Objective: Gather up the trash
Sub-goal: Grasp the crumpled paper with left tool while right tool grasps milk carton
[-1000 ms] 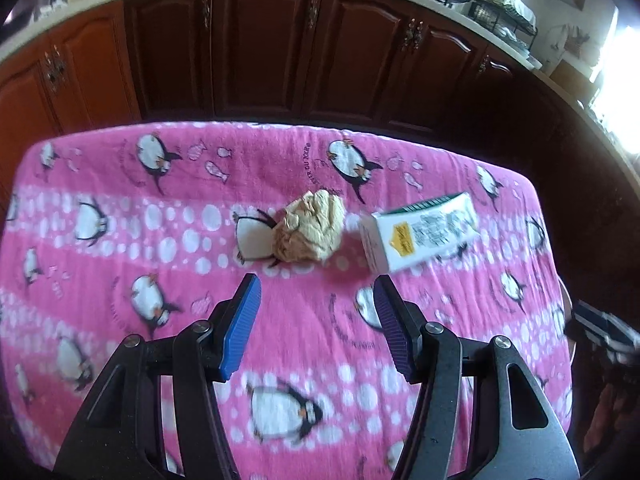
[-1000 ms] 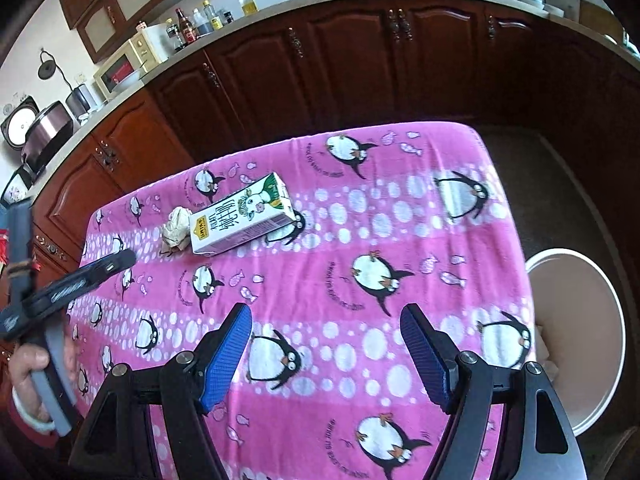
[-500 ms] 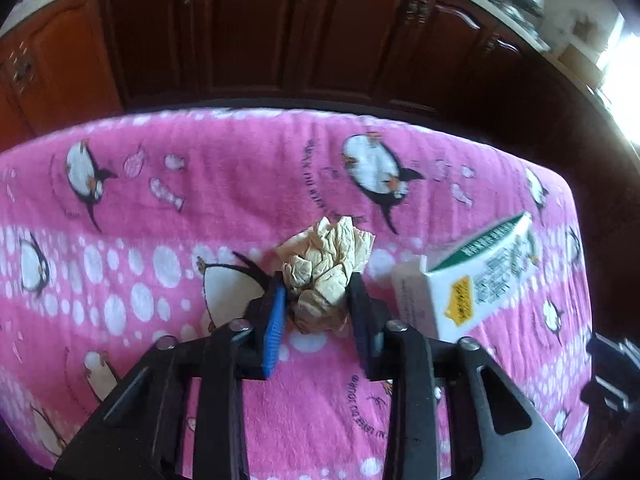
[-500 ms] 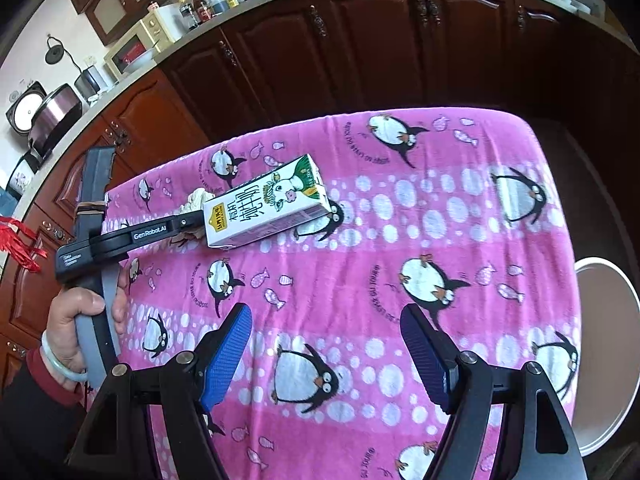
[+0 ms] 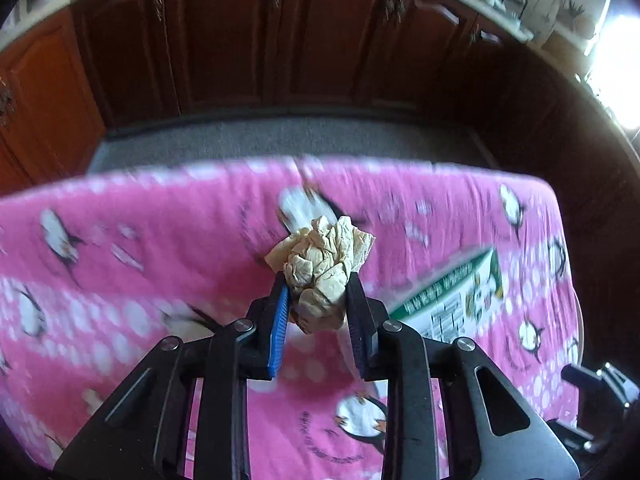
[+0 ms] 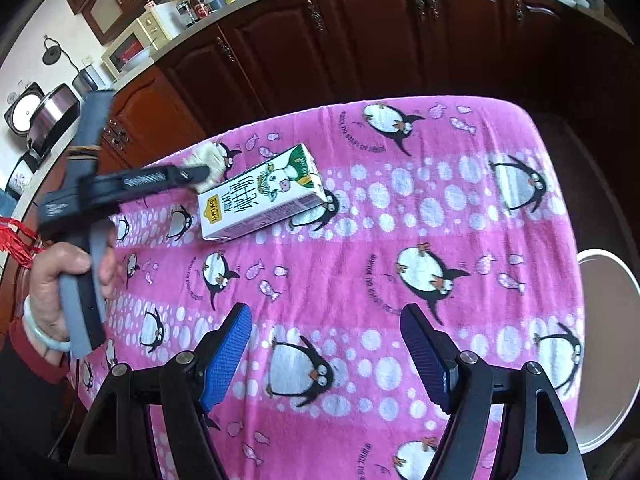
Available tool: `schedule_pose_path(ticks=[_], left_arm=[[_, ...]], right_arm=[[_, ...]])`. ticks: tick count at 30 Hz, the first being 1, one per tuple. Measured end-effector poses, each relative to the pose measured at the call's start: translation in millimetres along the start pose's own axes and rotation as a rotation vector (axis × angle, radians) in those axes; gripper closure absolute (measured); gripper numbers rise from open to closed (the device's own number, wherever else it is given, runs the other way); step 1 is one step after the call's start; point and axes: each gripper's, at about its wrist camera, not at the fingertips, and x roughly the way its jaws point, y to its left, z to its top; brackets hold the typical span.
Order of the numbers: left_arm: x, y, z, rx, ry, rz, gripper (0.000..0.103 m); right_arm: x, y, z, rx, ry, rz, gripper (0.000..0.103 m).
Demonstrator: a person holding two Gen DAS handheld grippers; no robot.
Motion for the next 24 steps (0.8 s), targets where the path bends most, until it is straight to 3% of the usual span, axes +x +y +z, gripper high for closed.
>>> schedule_pose_path(ticks=[5, 9, 12, 15, 19, 24], left_arm=[[-10.6, -27.9, -48.1, 0.024, 0.098, -0.207, 0.079], [-33.6, -44.7, -73.1, 0.079, 0.088, -0.280, 0.079], [-47.6, -42.4, -81.5, 0.087, 0.045, -0.235, 0.078], [-57.7, -22.3, -84.2, 0.047, 0.021, -0.210, 0.078], [-70.4, -5.5, -86.0, 0.012, -0.021, -0.165, 0.078], [-84.9, 7.0, -91.4, 0.014, -0.044, -0.139, 0.078]], right_arm=[[-12.6, -24.3, 1.7, 0.055, -0.031, -0.012, 0.029], [-13.4, -34.5, 3.5, 0.097, -0.029, 0.010, 0.028], [-5.9, -31.6, 8.2, 0.148, -0.026, 0.068, 0.019], [10.4, -27.3, 13.0, 0.192, 0.018, 0.091, 0.018], [27.5, -22.3, 15.8, 0.237, 0.042, 0.078, 0.018], [39.4, -19.4, 18.9, 0.233, 0.068, -0.019, 0.018]])
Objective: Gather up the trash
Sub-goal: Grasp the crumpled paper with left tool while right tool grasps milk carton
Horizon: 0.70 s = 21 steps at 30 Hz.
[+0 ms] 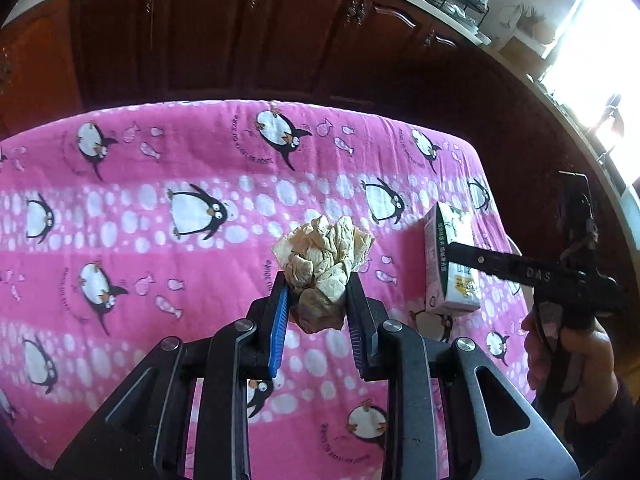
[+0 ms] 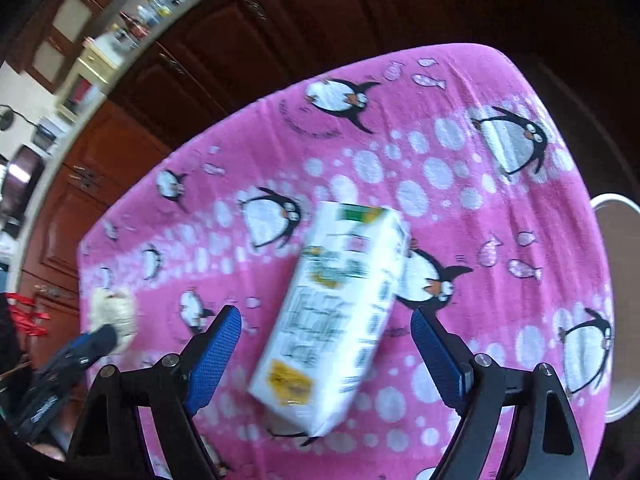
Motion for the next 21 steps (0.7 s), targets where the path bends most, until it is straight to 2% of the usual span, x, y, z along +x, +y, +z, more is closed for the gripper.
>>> schedule_pose_path(ticks=[2, 6, 8, 9, 17, 21], left_arm=[[-5.6, 4.0, -3.6, 0.010, -0.003, 0.009, 0.078], [-0.9, -4.9, -3.9, 0.012, -0.013, 0.027, 0.078], [4.4, -10.0, -3.9, 0.010, -0.016, 0.046, 0.078], [5.3, -11.9, -4.9, 0.014, -0.017, 0.060, 0.078], [7.7, -26.9, -10.8, 0.027, -0.019, 0.109, 0.078], [4.2, -41.0, -12.2, 0.038, -0.025, 0.077, 0.078]], right_arm=[[1.7, 2.1, 1.3, 0.011, -0.007, -0.018, 0.018], [17.5, 14.4, 1.5, -0.045, 0.027, -0.096, 0.018], [23.2, 14.4, -1.6, -0.059, 0.044, -0.095, 0.030], [23.1, 13.7, -2.8, -0.067, 0.042, -0.088, 0.039], [-12.5, 1.6, -17.9, -0.099, 0.001, -0.022, 0.042], [-40.5, -5.7, -29.8, -0.113, -0.025, 0.030, 0.043]])
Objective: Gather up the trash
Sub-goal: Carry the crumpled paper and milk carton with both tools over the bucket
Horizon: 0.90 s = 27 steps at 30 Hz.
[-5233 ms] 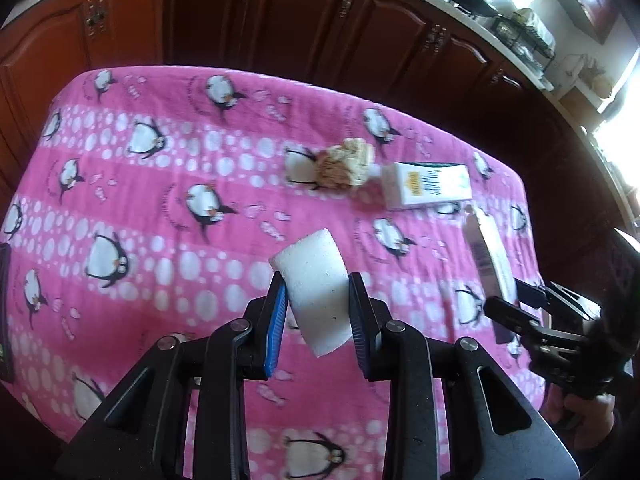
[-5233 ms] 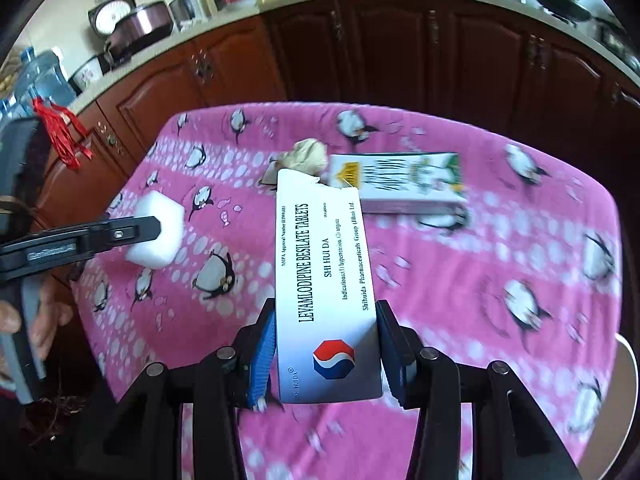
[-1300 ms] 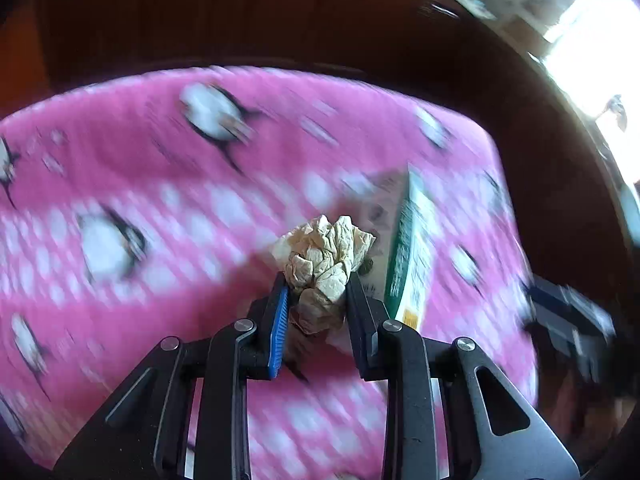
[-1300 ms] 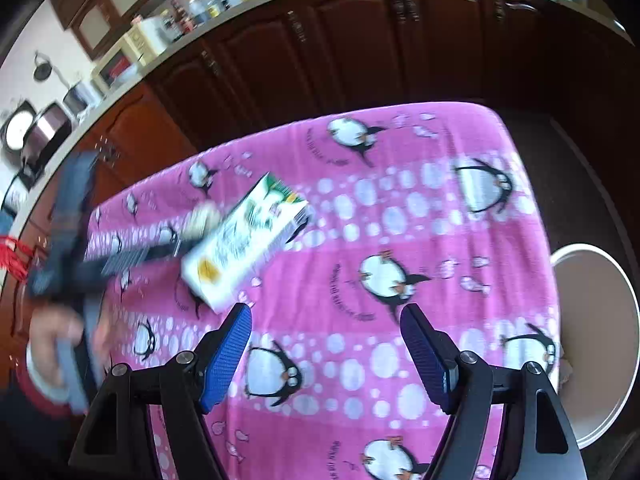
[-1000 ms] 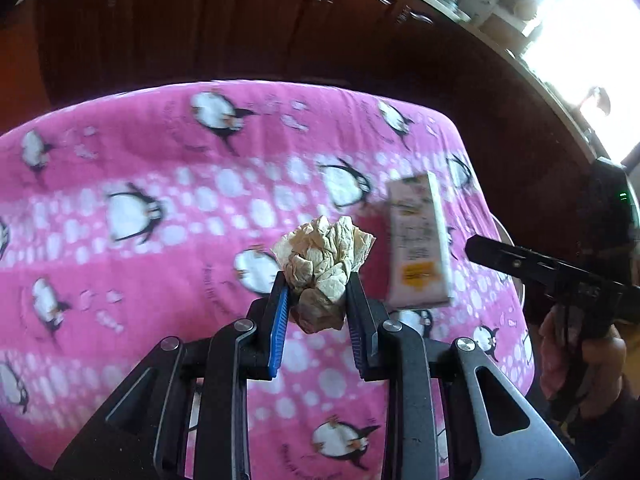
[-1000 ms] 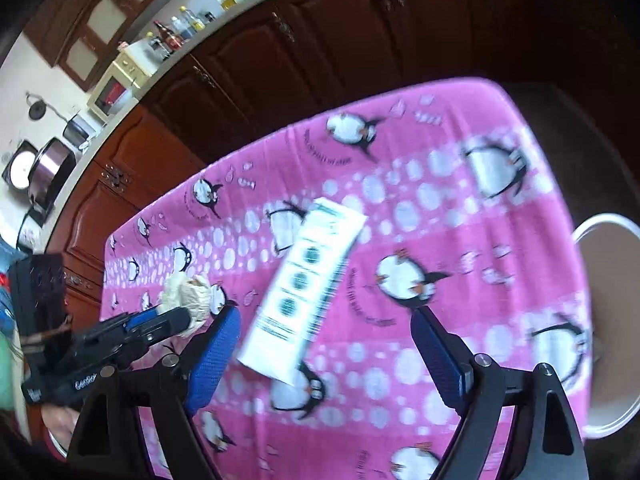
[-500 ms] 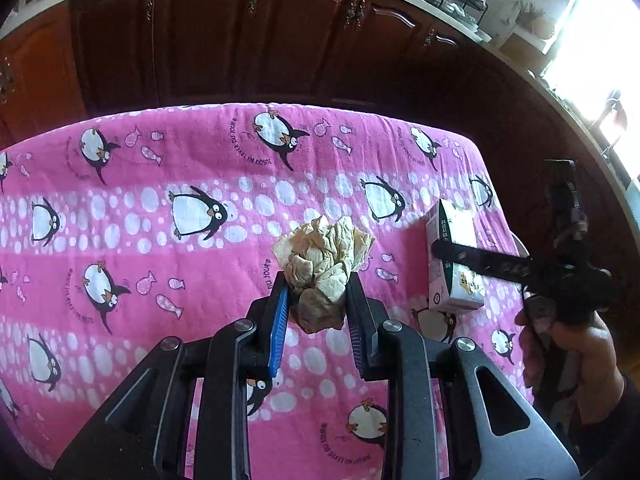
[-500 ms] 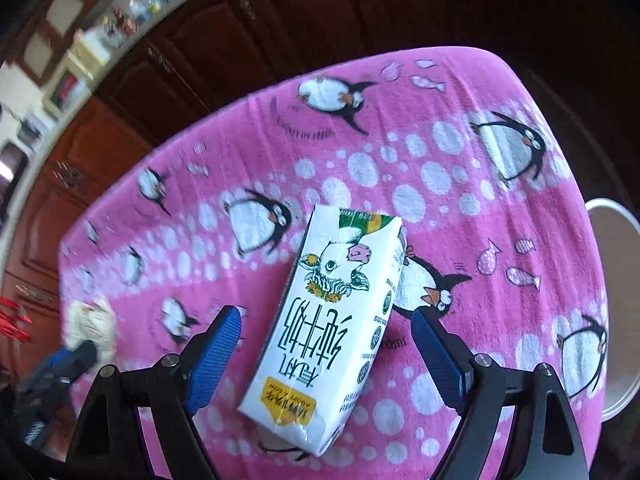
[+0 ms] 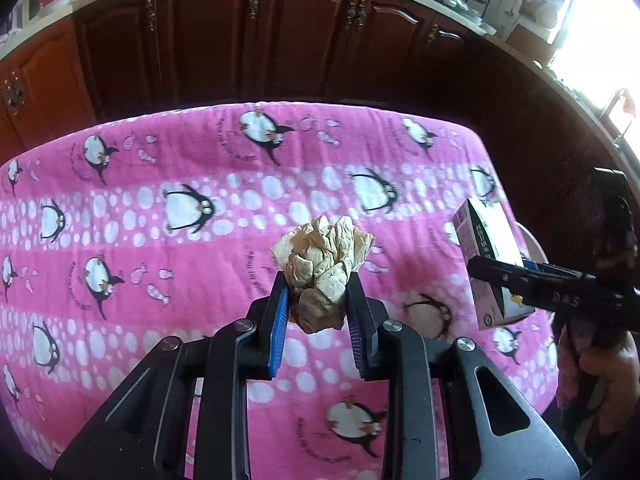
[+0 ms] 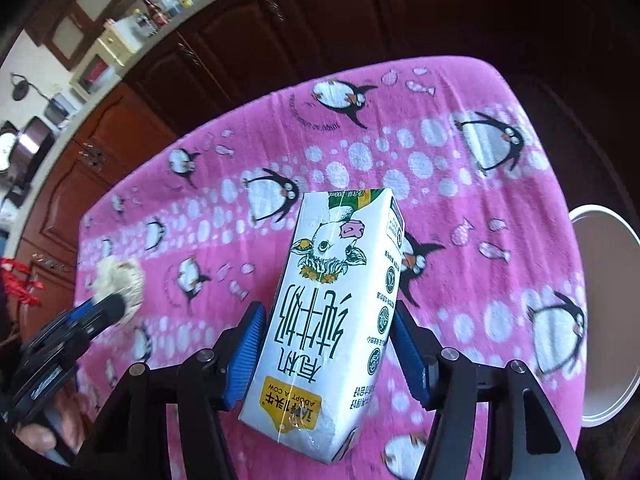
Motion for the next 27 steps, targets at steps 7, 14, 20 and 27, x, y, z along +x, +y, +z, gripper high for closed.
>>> schedule_pose_path(ticks=[7, 14, 20, 27], left_arm=[[-8.4, -31.2, 0.8, 0.017, -0.001, -0.092, 0.078], [-6.6, -83.3, 2.9, 0.078, 0.013, -0.140, 0.078], [3.7, -146.7, 8.4, 0.166, 0.034, -0.195, 0.078], [38.0, -234.0, 21.1, 0.233, 0.092, -0.308, 0.078]], right_arm=[[-53.3, -26.9, -21.3, 0.001, -0.056, 0.034, 0.043], [-92.7, -71.9, -33.8, 0.048, -0.113, 0.008, 0.043], [-126.2, -125.3, -42.1, 0.116, -0.163, -0.046, 0.043], [-149.5, -199.9, -43.4, 0.222, -0.202, -0.178, 0.043]])
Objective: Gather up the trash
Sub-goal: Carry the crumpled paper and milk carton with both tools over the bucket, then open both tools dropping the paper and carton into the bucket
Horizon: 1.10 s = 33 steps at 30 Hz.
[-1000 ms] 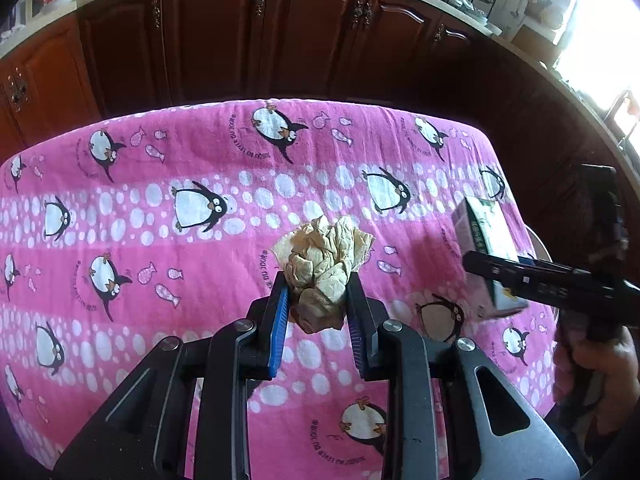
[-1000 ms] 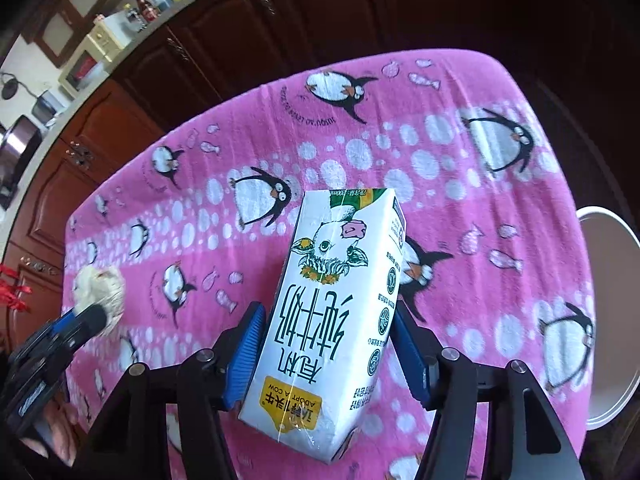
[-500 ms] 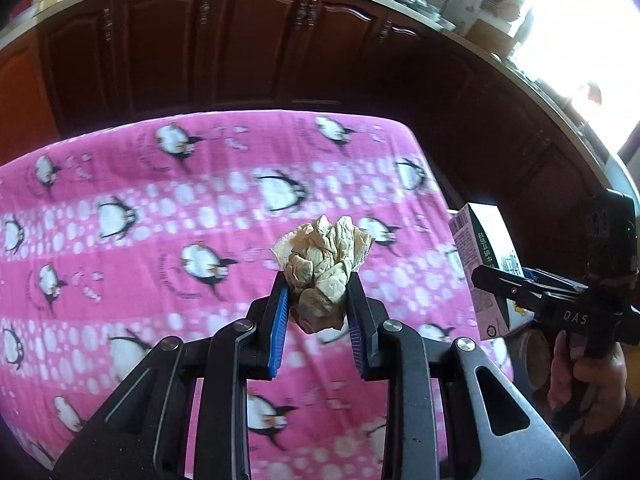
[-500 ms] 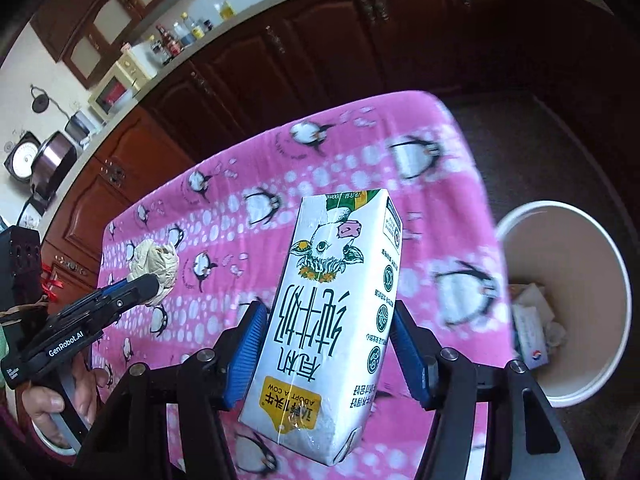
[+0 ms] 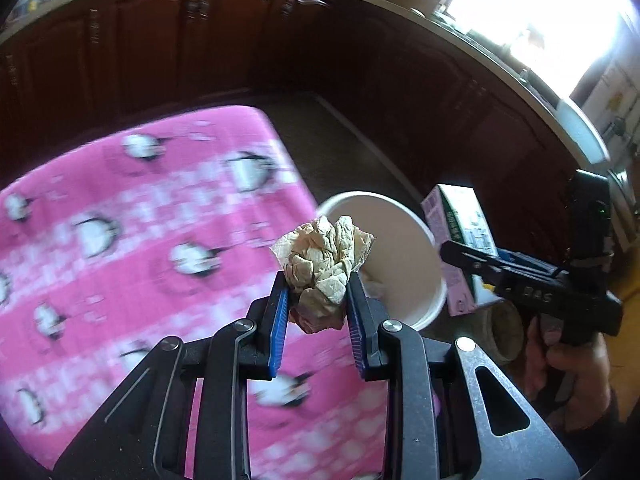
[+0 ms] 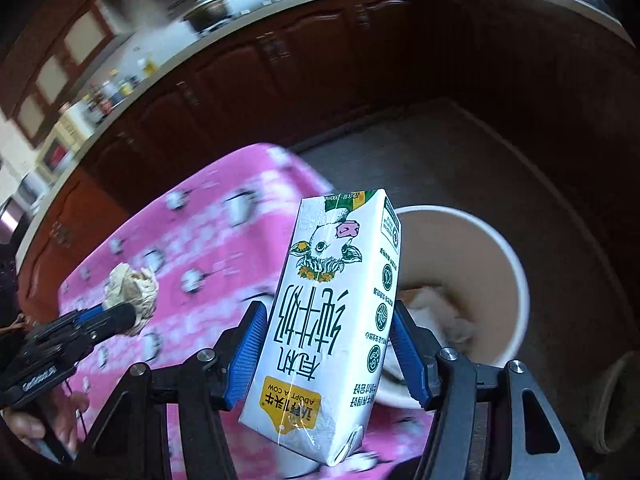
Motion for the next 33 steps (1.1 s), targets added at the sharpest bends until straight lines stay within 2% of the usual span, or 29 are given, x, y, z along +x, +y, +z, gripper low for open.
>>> schedule_pose_path(ticks=[3, 10, 14, 16, 20, 25, 33], left_arm=[[29.6, -20.6, 11.1, -0.006, 0.035, -0.043, 0.078], [84.4, -55.6, 23.4, 0.009, 0.078, -0.053, 0.077], [102.0, -56.8, 24.9, -0.015, 0.093, -0.055, 0.060], [105.8, -55.1, 23.7, -0.021, 0.095, -0.044, 0.044], [100.4, -52.3, 19.3, -0.011, 0.085, -0.007, 0.043], [77.3, -48.6, 10.7, 0.021, 0.029, 0.061, 0.043], [21.5, -39.4, -9.7, 0.072, -0.071, 0.182, 0.043]], right_arm=[[5.9, -26.4, 3.7, 0.039, 0.007, -0.035, 0.043], [22.4, -57.4, 8.0, 0.079, 0.015, -0.068, 0.043], [27.3, -75.9, 6.9, 0.130, 0.010, -0.088, 0.036], [24.5, -82.5, 4.3, 0.146, -0.003, -0.092, 0.034], [20.9, -83.7, -2.9, 0.157, -0.007, -0.093, 0.033], [12.3, -66.0, -15.4, 0.138, -0.028, -0.094, 0.033], [-22.6, -26.6, -32.1, 0.092, -0.142, -0.120, 0.027]])
